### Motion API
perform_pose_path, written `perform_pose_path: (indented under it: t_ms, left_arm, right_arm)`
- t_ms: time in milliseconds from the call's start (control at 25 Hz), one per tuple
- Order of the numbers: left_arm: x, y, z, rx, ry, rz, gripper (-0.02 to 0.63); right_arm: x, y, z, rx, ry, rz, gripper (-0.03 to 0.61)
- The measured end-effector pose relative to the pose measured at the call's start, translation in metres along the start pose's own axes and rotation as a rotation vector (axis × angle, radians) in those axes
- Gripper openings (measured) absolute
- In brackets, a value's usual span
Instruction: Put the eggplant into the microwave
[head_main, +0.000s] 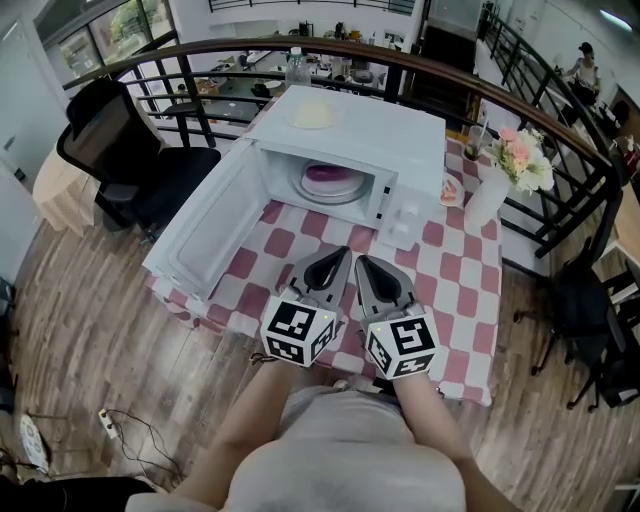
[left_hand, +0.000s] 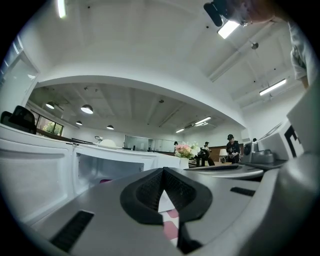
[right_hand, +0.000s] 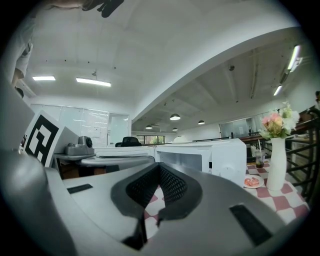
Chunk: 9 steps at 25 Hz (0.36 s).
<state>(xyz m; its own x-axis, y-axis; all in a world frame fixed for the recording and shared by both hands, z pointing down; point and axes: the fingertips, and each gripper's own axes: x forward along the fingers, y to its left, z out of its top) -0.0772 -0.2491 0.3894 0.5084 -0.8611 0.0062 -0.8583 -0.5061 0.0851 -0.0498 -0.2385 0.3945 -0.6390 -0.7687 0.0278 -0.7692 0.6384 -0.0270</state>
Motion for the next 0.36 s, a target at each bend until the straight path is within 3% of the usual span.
perform_pose_path:
  t_ms: [360]
  left_arm:
    - [-0.005,0.0003,0.0008,0.027,0.003,0.005,0.003]
  right_arm:
    - [-0.0021,-0.0002,0.0008,0.002,-0.004,-0.006,0.023]
